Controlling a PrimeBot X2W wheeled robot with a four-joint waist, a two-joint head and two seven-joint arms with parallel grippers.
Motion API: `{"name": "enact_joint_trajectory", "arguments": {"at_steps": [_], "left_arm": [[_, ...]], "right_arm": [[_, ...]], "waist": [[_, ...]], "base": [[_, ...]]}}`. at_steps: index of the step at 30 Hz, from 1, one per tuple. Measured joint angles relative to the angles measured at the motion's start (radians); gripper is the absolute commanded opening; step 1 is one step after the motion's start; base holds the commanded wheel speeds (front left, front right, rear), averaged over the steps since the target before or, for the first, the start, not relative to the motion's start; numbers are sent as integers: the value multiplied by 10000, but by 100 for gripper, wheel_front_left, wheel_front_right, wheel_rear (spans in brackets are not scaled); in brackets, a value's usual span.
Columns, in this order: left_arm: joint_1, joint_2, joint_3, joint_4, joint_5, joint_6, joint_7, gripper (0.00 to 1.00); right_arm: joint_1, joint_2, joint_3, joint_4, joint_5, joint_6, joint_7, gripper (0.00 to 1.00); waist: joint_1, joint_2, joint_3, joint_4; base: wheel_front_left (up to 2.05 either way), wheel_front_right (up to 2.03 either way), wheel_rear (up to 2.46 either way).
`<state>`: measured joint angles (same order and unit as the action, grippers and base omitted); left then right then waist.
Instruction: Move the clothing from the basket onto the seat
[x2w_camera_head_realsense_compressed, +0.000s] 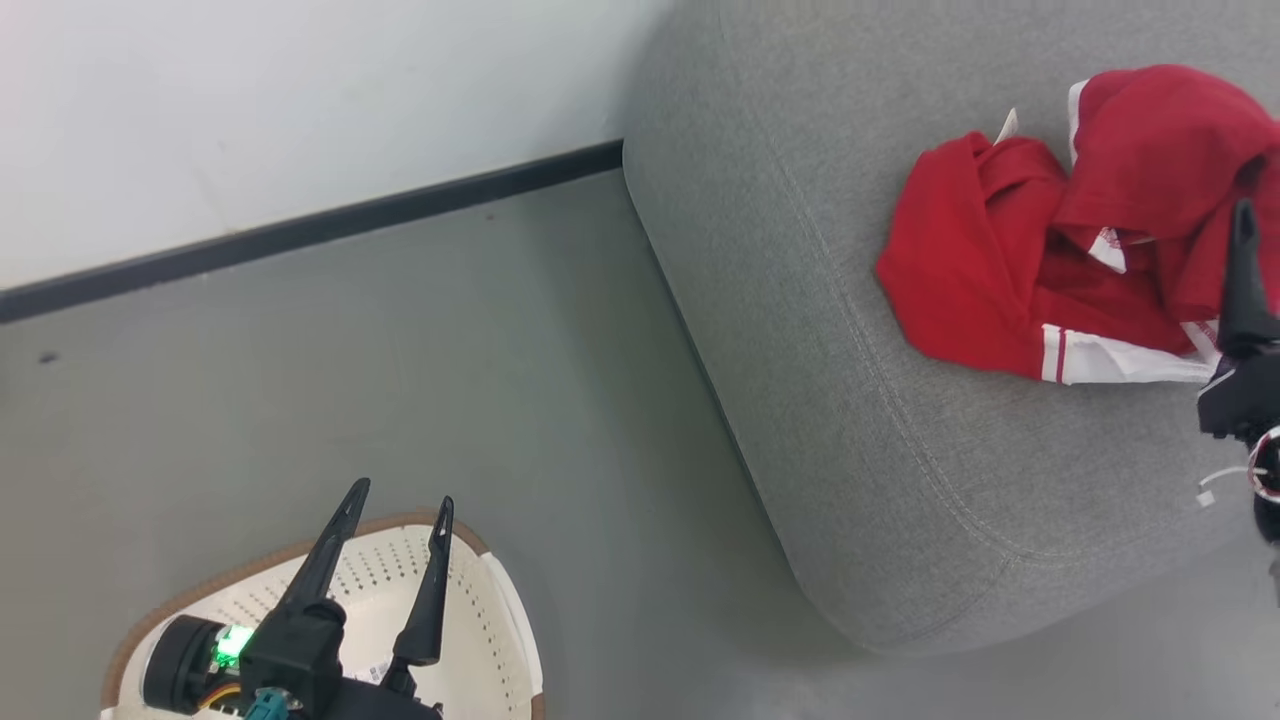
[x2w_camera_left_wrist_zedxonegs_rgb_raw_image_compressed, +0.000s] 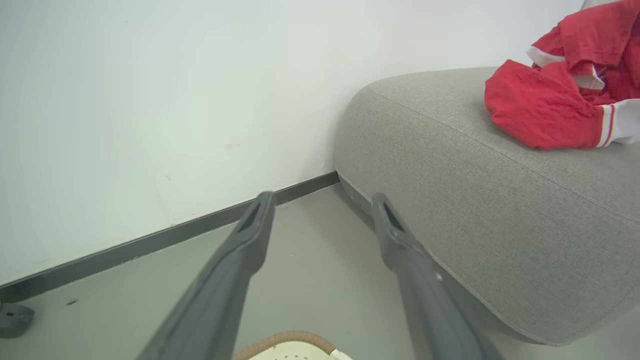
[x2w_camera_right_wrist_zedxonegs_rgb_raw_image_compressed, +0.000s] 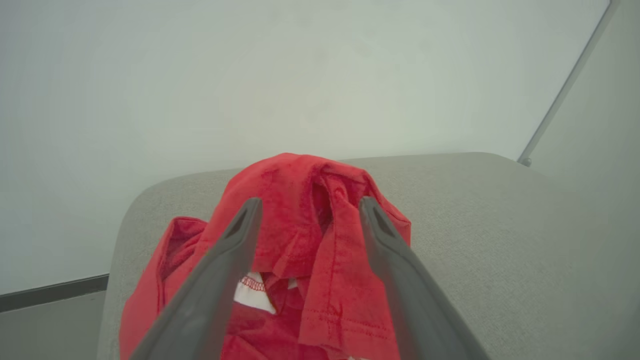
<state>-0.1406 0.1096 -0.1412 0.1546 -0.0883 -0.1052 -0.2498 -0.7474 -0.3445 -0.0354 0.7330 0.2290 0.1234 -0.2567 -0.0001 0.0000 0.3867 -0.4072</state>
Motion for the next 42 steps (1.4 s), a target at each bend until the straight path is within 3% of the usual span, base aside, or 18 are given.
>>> {"name": "enact_joint_trajectory", "arguments": {"at_steps": [12, 22, 29, 42], "left_arm": [[138, -309, 107, 443, -207, 215, 0, 100], [662, -516, -42, 568, -286, 464, 0, 100], [921, -552, -167, 462, -284, 713, 0, 100], [1509, -556, -36, 297, -232, 1375, 0, 100]], "right_arm": [[2801, 698, 288, -3848, -12, 0, 0, 100], [4979, 755, 1304, -6435, 1277, 0, -2, 100], [5939, 686, 1839, -7177, 1919, 0, 0, 100], [7021, 1018, 2057, -7302, 2033, 0, 0, 100]], "waist": [[-1, -1, -1438, 136], [-1, -2, -2636, 684], [0, -2, -3155, 1495], [0, -1, -3880, 3118]], "base": [[0, 0, 0], [0, 0, 0], [0, 0, 0], [0, 0, 0]]}}
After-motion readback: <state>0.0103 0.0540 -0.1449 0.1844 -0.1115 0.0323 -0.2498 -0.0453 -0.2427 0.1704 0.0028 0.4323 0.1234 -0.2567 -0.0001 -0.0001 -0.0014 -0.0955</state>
